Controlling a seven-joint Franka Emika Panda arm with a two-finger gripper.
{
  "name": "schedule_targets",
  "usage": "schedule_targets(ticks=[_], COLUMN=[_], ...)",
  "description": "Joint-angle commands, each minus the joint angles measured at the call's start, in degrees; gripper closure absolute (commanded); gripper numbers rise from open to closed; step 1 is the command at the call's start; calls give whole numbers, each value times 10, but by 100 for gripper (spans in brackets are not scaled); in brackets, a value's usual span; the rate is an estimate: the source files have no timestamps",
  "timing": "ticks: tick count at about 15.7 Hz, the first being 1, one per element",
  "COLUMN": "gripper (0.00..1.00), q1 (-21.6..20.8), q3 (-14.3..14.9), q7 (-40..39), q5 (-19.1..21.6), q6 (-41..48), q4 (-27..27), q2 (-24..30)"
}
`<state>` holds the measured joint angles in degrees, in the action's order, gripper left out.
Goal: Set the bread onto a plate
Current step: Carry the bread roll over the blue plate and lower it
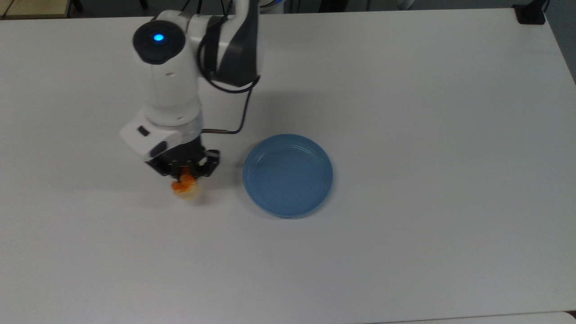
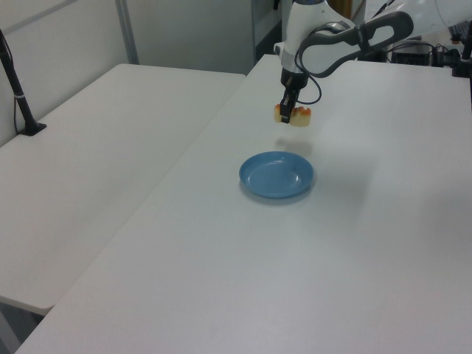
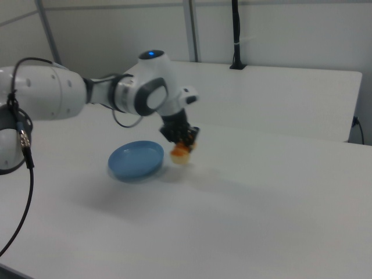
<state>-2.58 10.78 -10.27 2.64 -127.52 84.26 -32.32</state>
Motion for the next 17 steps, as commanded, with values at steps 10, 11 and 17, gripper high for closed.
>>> schedule_targets(ticks=[10,11,17], gripper=[57,49,0], q1=[-154,-154,-154], q3=[-6,-6,-6], q7=[151,152,171], q5=[7,8,-8], q6=[21,10,0], q4=[17,17,17], q2=[-12,-19,-15])
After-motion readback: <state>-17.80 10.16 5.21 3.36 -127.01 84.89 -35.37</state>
